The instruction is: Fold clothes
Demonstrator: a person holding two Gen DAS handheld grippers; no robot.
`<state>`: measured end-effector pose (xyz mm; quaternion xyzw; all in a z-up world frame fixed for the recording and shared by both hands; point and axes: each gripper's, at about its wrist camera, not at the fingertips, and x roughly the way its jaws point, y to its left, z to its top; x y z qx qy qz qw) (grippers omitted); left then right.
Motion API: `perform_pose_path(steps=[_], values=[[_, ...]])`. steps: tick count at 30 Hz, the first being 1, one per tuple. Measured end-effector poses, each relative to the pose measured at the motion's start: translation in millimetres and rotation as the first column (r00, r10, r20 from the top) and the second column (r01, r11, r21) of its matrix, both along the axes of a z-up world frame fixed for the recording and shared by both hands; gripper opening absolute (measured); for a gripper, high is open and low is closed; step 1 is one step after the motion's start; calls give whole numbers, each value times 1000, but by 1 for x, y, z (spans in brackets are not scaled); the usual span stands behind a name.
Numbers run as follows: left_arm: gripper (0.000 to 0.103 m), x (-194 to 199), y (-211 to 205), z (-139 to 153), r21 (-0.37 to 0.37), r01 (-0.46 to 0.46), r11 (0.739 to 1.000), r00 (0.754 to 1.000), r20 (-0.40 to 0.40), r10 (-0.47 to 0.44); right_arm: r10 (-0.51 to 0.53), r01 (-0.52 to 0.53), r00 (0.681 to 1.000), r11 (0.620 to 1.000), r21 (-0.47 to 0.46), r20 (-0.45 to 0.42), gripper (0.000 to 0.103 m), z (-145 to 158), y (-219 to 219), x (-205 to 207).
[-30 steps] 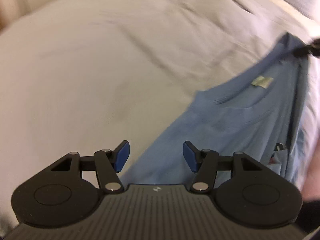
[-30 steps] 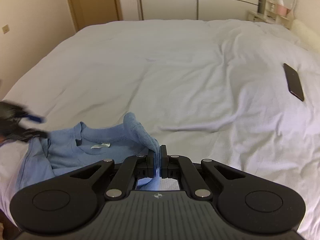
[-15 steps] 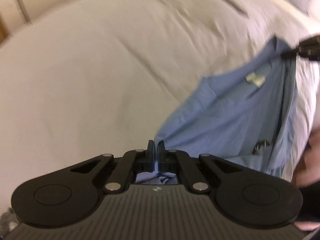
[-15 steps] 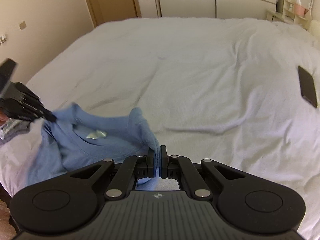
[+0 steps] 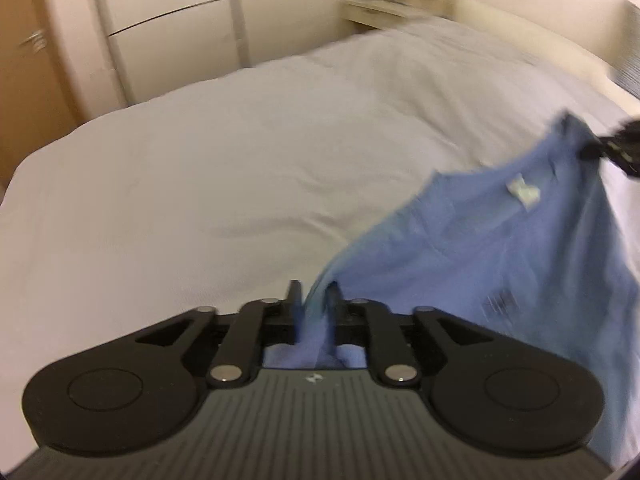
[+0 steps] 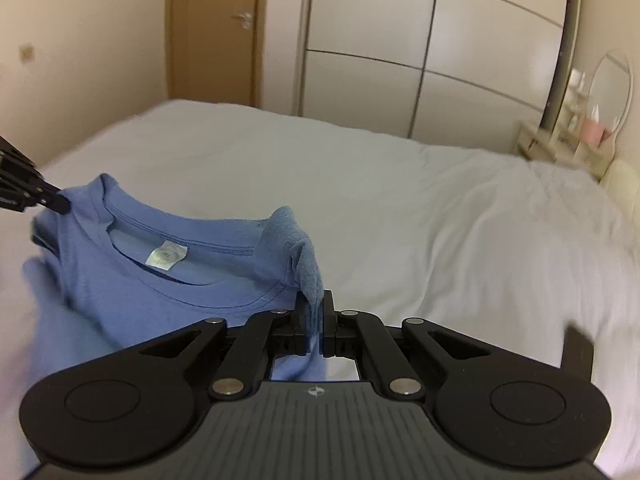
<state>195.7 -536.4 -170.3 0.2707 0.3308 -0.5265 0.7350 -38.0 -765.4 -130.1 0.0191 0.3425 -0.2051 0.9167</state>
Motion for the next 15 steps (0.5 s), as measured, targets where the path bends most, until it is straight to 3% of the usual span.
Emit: perform_pose_path(steps=[3, 6, 11, 15], values=[[22, 31, -26, -26, 2, -56, 998, 998, -20, 56, -65, 62, 996, 996, -61, -57, 26, -34, -34, 50], [32, 55, -44, -54, 14, -93, 996, 995, -42, 94, -117, 117, 989, 993, -8, -93, 30, -56, -40, 61], [41, 20, 2, -109, 110, 3, 994, 995, -99, 8, -141, 157, 975, 984, 83, -170, 37, -92, -8, 27], [41, 27, 27, -139, 158, -58, 986, 988, -135, 80, -202, 245, 950, 955, 169, -236, 37, -120, 10, -2]])
